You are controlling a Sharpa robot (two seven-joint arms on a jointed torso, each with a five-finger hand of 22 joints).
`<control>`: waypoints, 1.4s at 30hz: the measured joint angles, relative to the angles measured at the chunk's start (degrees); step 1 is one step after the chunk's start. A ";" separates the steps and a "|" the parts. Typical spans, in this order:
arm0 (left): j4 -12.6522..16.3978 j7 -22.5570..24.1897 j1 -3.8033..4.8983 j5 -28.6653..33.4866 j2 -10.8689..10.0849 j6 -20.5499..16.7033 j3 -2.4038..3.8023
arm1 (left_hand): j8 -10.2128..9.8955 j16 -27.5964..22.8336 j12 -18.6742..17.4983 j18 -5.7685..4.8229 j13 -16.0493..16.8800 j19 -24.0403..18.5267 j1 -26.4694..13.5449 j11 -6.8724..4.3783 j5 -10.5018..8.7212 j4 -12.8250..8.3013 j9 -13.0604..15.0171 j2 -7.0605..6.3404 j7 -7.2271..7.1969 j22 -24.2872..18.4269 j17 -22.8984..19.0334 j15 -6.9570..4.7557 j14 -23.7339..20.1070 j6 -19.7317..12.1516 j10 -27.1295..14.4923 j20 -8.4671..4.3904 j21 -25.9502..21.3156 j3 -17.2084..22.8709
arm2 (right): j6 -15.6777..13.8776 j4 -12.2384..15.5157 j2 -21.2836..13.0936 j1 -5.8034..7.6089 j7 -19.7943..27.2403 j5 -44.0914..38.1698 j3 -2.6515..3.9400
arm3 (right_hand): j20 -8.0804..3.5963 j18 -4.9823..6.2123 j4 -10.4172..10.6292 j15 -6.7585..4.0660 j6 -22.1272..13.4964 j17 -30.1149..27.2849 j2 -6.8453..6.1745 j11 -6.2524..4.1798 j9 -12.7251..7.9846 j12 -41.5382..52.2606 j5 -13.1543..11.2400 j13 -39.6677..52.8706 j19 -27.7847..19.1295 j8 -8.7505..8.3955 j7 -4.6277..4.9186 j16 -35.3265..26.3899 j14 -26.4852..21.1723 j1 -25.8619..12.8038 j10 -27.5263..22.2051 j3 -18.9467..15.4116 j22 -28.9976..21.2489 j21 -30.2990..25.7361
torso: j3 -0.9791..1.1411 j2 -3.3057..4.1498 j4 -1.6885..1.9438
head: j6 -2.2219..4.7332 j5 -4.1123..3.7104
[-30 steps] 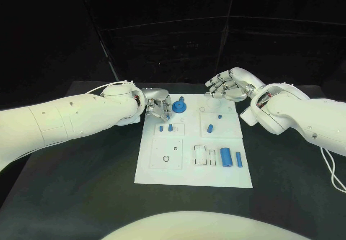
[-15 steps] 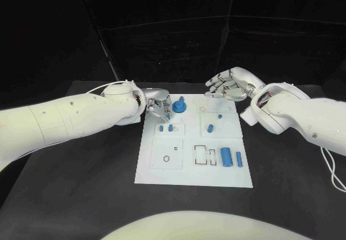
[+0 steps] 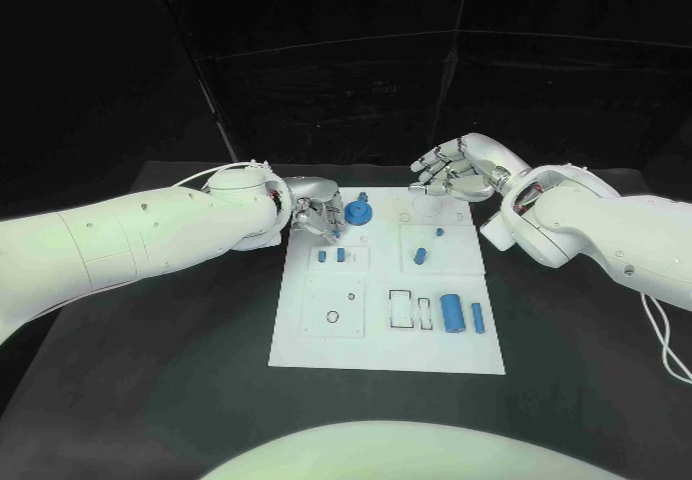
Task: Assemble the parts on the task board
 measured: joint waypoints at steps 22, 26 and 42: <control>0.67 -0.08 -0.06 0.02 -1.49 -0.05 0.00 | -2.17 -0.74 -2.18 0.01 0.01 -0.34 -0.94 0.44 0.01 -0.15 -0.80 -1.52 -0.20 -0.70 -1.70 0.41 0.00 -2.66 -2.28 0.75 -0.88 0.15 | 0.00 -0.20 -0.18 0.00 0.00 0.00 0.00 | 0.20 0.00 -0.18 0.00 0.00 -0.23 0.24 0.00 0.00 0.44 0.00 -0.27 0.20 0.37 0.00 0.00 0.00 -0.24 0.00 0.18 0.00 -0.40 | -0.03 -0.02 0.05 | -0.10 0.00; 1.20 -0.09 -0.06 0.02 -2.47 -0.23 0.00 | -2.56 -0.98 -2.57 0.01 0.01 -0.52 -1.21 0.64 0.01 -0.16 -0.80 -1.79 -0.30 -0.99 -2.09 0.61 -0.21 -2.97 -3.10 0.93 -1.11 0.15 | 0.00 -0.75 -0.33 0.00 -0.01 0.00 0.00 | 0.20 -0.01 -0.58 0.00 0.00 -0.39 0.57 0.00 0.00 0.54 0.00 -0.49 0.20 0.37 0.00 0.00 0.00 0.08 0.00 0.24 0.00 -0.40 | -0.07 -0.03 0.07 | -0.03 -0.08; 3.34 2.36 0.74 10.79 -9.11 -4.93 0.14 | -2.28 -4.11 -2.21 0.88 0.32 -3.86 -1.38 0.85 0.01 0.10 -0.57 -1.62 1.25 -7.58 -7.20 1.30 -1.41 -1.40 -2.19 1.42 -7.96 0.40 | 2.79 -2.61 -2.86 0.01 -2.25 -6.15 0.01 | -8.84 -0.01 -6.75 -7.83 12.02 4.48 0.95 -6.55 -0.12 -4.25 -1.81 -1.65 19.43 0.55 -1.71 10.58 24.40 4.89 16.05 6.17 6.30 11.59 | -0.13 -0.16 0.10 | 1.91 -2.51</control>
